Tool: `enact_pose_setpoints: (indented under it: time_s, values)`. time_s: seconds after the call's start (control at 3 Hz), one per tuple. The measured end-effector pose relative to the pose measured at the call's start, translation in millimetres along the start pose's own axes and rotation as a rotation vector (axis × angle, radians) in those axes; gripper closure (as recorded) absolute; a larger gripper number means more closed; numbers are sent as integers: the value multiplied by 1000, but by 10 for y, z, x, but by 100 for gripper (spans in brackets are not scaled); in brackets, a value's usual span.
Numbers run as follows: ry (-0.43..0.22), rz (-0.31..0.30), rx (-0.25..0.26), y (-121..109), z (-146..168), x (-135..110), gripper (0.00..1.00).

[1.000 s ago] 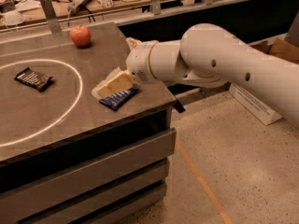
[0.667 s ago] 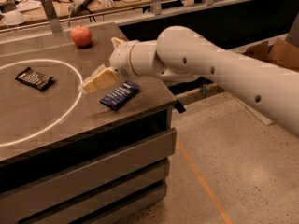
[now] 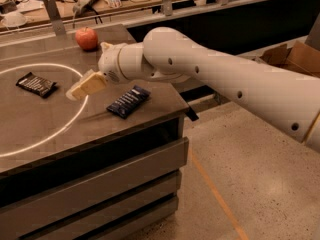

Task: Pick rxbar chocolate

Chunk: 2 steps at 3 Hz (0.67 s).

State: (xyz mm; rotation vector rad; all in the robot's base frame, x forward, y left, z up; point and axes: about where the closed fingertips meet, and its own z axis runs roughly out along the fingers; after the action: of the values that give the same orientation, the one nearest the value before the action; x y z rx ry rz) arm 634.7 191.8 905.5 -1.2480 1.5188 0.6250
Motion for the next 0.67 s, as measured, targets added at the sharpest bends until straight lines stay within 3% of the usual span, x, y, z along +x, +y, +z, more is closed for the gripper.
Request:
enact_pose_setpoints:
  time_s: [0.67]
  values:
    - [-37,89,-12,361,521,-70,0]
